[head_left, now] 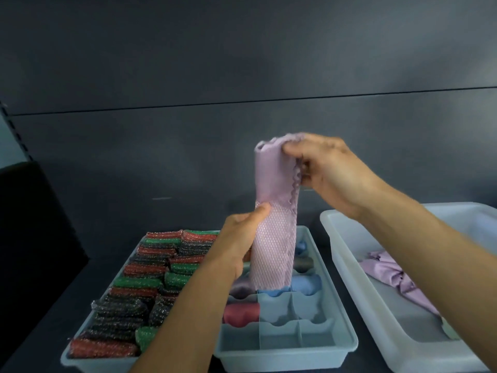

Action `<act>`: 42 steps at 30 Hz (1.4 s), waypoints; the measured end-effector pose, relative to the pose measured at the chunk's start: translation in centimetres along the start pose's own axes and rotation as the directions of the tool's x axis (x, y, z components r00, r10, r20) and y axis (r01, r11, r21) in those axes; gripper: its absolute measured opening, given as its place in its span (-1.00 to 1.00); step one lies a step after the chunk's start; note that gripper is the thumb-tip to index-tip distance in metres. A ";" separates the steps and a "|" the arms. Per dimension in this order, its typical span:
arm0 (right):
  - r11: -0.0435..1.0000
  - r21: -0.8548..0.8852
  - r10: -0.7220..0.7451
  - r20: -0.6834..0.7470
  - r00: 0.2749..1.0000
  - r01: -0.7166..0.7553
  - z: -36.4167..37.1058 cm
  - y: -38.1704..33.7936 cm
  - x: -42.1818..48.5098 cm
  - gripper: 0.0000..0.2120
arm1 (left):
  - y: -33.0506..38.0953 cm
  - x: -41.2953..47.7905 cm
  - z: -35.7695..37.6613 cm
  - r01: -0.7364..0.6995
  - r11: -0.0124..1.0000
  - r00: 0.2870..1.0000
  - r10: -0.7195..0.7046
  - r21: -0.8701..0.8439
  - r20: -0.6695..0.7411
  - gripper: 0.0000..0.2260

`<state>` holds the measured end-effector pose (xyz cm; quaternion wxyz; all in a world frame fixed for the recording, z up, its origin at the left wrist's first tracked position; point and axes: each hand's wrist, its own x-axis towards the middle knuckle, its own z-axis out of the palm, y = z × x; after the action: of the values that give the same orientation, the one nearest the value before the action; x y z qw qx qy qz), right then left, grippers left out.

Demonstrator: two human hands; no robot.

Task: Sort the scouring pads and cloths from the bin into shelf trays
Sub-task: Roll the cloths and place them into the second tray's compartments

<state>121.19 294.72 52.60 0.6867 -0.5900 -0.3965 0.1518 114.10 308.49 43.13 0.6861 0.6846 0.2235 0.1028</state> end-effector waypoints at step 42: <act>0.967 -0.246 -0.085 -0.073 0.994 0.065 0.2 9.3 -4.4 -0.51 | -1.8 -1.9 -1.3 -0.036 0.965 0.975 0.091 -0.259 0.202 -0.65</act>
<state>120.68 294.26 42.30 0.6305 -0.6600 -0.4052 0.0514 111.52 308.76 41.69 0.7843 0.6051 0.1120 0.0790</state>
